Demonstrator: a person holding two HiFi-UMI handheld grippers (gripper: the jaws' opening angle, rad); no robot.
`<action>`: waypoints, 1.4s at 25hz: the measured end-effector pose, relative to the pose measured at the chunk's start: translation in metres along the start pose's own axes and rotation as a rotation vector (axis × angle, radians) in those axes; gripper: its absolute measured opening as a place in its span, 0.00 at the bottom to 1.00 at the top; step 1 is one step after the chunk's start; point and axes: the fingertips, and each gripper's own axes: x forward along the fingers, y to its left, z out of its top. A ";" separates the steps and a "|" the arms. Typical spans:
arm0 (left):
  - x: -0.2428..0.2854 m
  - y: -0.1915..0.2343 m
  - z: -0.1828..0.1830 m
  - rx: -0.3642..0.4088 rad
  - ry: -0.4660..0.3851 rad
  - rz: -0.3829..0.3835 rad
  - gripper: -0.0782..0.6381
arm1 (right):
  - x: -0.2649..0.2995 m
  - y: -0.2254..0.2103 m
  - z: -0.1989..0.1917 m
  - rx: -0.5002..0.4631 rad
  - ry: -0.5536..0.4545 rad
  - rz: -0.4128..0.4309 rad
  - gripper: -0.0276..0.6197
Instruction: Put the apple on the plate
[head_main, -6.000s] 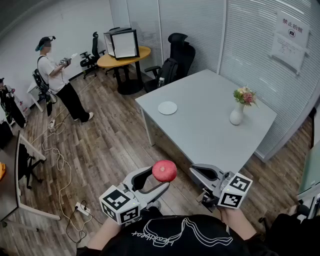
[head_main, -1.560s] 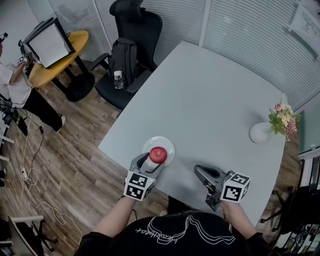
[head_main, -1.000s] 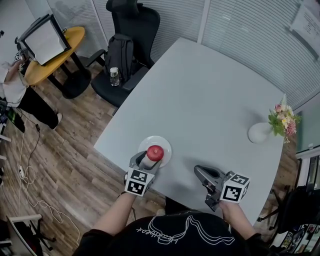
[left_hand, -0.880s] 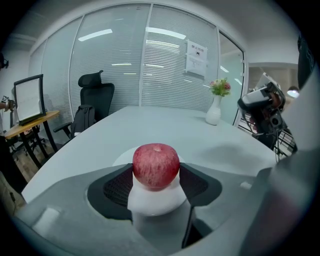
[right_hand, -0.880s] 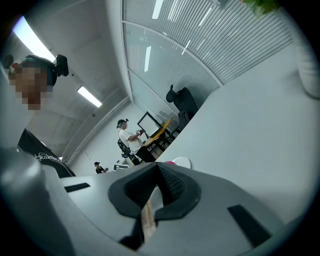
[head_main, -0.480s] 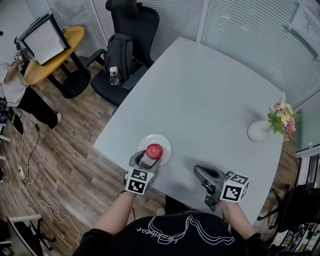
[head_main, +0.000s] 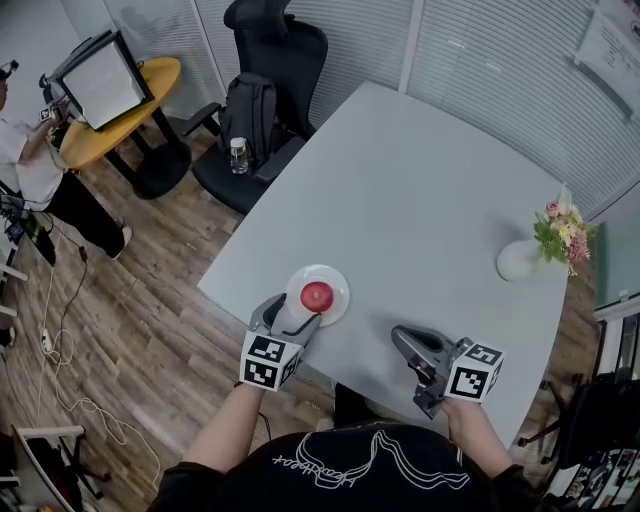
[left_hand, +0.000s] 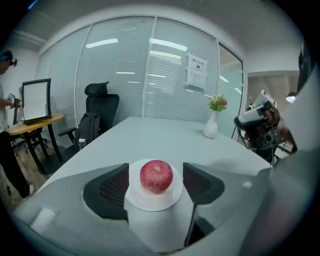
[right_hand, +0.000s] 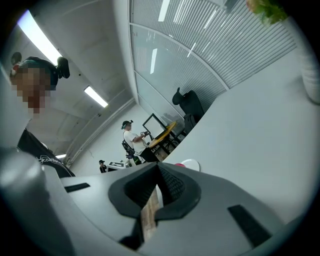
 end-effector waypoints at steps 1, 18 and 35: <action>-0.009 0.001 0.006 -0.020 -0.019 0.004 0.57 | -0.001 0.004 0.000 -0.006 -0.004 0.008 0.05; -0.159 -0.085 0.071 -0.108 -0.253 -0.263 0.43 | -0.011 0.102 -0.019 -0.174 -0.017 0.147 0.05; -0.221 -0.140 0.065 -0.100 -0.311 -0.336 0.13 | -0.028 0.160 -0.042 -0.279 -0.026 0.177 0.05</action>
